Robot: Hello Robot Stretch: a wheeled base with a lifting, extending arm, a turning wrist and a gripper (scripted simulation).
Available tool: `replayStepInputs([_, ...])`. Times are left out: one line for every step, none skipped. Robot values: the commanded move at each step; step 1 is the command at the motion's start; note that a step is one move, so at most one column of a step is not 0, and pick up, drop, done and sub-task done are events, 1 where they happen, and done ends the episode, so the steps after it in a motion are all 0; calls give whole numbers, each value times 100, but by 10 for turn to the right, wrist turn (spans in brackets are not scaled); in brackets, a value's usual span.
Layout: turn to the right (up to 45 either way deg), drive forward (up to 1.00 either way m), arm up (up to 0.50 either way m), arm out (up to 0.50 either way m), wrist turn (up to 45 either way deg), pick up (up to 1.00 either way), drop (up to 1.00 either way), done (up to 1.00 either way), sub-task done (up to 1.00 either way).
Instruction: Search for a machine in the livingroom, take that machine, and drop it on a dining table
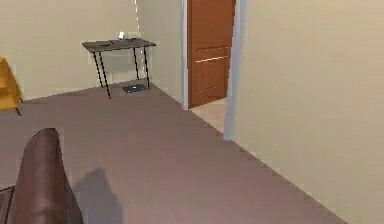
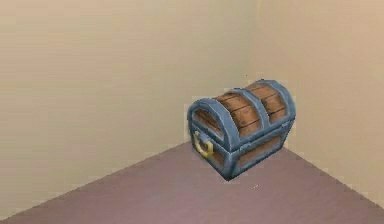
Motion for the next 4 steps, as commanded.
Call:
replayStepInputs([0,25,0,0,0,0,0,0,0])
replayStepInputs([-270,0,0,0,0,0,0,0,0])
replayStepInputs([-30,0,0,0,0,0,0,0,0])
replayStepInputs([450,0,0,0,0,0,0,0,0])
